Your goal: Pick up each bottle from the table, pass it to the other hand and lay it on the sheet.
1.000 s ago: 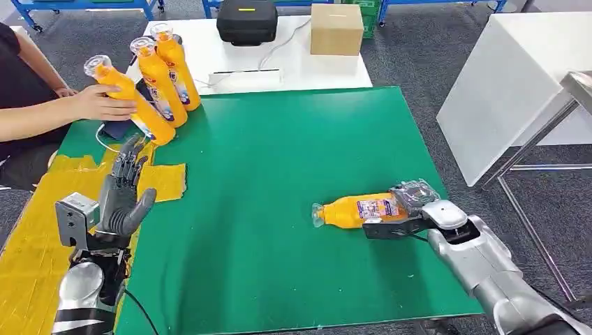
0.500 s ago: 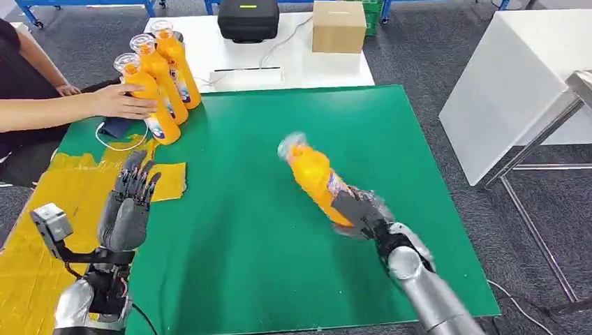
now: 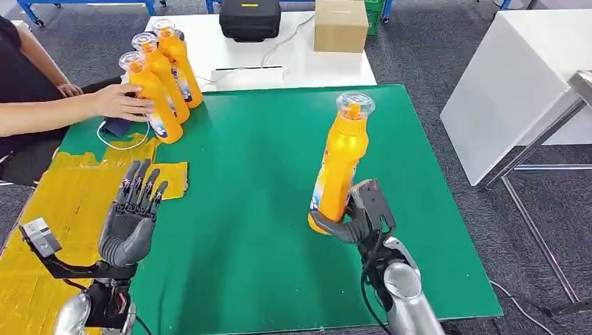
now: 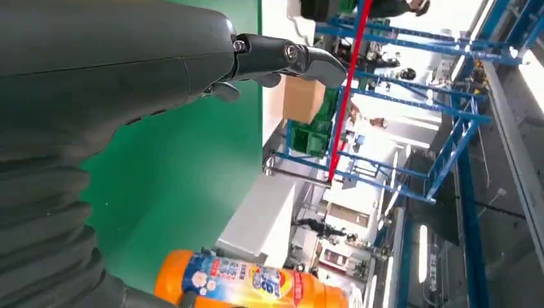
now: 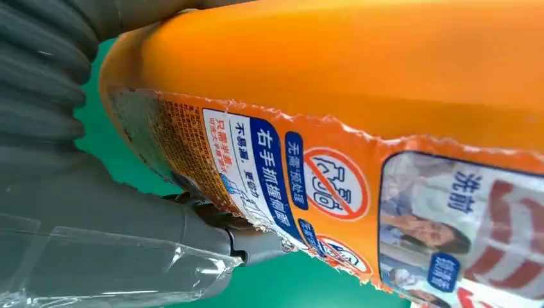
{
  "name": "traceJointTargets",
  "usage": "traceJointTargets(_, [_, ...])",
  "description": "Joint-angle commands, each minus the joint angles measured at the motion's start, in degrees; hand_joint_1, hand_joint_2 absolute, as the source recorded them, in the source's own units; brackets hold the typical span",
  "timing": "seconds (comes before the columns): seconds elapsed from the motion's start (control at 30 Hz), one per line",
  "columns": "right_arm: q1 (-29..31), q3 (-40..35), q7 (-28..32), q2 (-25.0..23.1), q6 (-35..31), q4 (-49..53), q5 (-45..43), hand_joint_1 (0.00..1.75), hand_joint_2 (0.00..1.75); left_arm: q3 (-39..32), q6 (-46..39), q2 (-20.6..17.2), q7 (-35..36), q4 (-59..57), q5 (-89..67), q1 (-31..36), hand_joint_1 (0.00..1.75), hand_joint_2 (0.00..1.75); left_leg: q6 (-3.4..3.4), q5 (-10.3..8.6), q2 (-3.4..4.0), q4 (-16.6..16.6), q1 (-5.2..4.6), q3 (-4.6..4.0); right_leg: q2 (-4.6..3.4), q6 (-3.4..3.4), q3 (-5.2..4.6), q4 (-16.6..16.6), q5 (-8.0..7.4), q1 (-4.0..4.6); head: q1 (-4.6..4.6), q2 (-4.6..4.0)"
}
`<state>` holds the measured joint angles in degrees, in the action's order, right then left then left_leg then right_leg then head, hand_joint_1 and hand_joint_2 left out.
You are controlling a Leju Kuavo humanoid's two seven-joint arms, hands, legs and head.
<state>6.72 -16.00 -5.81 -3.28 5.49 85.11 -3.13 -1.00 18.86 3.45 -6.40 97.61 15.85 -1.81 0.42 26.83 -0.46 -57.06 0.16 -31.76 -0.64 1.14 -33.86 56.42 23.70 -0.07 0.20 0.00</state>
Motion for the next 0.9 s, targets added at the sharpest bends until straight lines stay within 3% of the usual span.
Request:
traceJointTargets(0.03, [2.7, -6.59, -0.61, -0.98, -0.04, -3.35, 1.24, 1.75, 1.75, 3.61, 1.1, -0.34, 0.51, -0.88, 0.43, 1.06, 0.0, 1.75, -0.07, 0.11, 0.18, 0.06, 0.05, 0.27, -0.07, -0.01, 0.23, -0.06, 0.05, 0.06, 0.0, 0.0])
traceJointTargets(0.2, [7.81, -15.81, -0.72, 1.78, 4.97, -5.7, 2.08, 1.75, 1.75, 6.63, 1.61, -0.59, 1.26, -1.23, -0.81, 1.88, 0.0, 1.75, -0.02, 0.04, 0.13, 0.0, 0.03, 0.09, -0.06, 0.02, 0.05, 0.0, 0.0, 0.03, 0.0, 0.0])
traceJointTargets(0.27, [9.5, -20.34, -1.77, 1.91, 9.57, -6.44, -3.64, 1.75, 1.75, 7.82, 2.09, -1.27, 1.82, -2.37, -0.54, 2.25, 0.0, 1.75, -0.01, 0.03, 0.14, 0.0, 0.04, 0.07, -0.09, 0.02, 0.02, 0.01, -0.02, 0.04, 0.0, 0.0])
traceJointTargets(0.37, [11.5, -25.46, -2.37, 2.26, 10.82, -6.95, -5.83, 1.75, 1.75, 8.53, 2.84, -1.9, 2.16, -3.79, 0.43, 2.4, 0.0, 1.75, -0.03, 0.06, 0.25, 0.04, 0.06, 0.2, -0.15, 0.02, 0.13, -0.04, -0.02, 0.05, 0.0, 0.0])
traceJointTargets(0.9, [12.48, -27.69, -2.61, 3.59, 12.5, -6.9, -8.58, 1.75, 1.75, 8.67, 3.52, -2.15, 2.1, -3.68, 0.58, 2.34, 0.0, 1.75, -0.05, 0.03, 0.04, 0.08, 0.06, 0.23, 0.05, 0.01, 0.22, -0.07, 0.03, 0.04, 0.0, 0.0])
